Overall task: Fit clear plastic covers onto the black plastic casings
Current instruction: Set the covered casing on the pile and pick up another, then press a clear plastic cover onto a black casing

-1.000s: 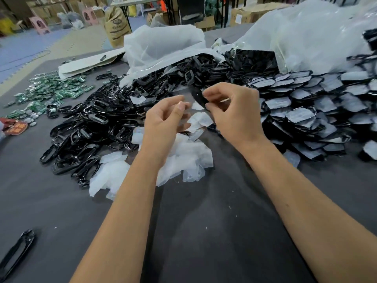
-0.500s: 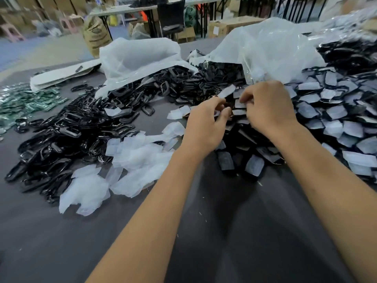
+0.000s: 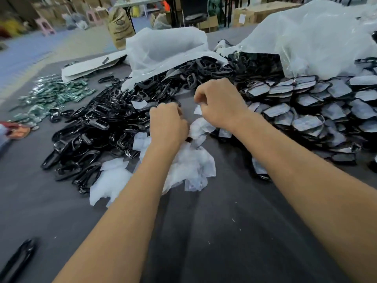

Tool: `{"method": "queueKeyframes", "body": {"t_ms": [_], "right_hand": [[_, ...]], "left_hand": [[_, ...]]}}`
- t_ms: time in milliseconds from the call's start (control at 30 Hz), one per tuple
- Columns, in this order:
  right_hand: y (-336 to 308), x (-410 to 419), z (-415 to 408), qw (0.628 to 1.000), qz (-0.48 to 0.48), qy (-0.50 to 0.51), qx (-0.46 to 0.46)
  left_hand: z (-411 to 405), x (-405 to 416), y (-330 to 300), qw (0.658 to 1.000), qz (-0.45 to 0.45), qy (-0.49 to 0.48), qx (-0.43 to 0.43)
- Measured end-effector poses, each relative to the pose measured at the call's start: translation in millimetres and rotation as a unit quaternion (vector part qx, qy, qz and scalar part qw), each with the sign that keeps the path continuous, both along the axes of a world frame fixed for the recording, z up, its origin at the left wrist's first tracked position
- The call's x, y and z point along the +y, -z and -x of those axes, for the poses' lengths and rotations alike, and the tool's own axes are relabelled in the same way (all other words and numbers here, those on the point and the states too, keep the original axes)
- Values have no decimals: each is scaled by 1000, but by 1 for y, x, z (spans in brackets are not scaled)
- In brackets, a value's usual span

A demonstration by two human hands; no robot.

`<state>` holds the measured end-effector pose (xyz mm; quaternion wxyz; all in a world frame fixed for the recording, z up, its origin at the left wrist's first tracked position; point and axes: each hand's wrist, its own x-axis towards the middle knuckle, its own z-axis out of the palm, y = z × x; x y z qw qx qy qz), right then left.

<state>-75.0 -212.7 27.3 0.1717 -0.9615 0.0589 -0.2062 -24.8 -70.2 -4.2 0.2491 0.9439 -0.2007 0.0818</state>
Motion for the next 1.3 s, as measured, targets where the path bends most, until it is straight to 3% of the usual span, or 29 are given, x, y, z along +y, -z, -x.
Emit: {"method": "queueKeyframes", "body": {"t_ms": [200, 300, 500, 667, 767, 900, 1033, 1167, 1300], "right_hand": [[23, 33, -79, 965, 174, -111, 161], [33, 37, -97, 957, 170, -111, 208], [36, 37, -99, 975, 166, -72, 129], [31, 35, -84, 983, 124, -71, 119], [30, 31, -72, 996, 40, -48, 62], [28, 31, -52, 982, -182, -28, -43], [23, 36, -38, 950, -299, -92, 14], [17, 26, -46, 971, -234, -47, -10], [5, -9, -67, 996, 35, 78, 36]], "left_hand": [[-18, 30, 7, 999, -24, -14, 19], [-19, 35, 12, 1000, -12, -9, 6], [-23, 36, 13, 998, 59, -7, 11], [-20, 36, 12, 998, 35, 44, 26], [-19, 40, 14, 997, 35, 50, 40], [-14, 42, 15, 990, 133, 29, 20], [-10, 35, 11, 961, 270, 26, 58], [-13, 29, 6, 915, 381, -22, 131], [-19, 23, -2, 920, 370, -33, 127]]}}
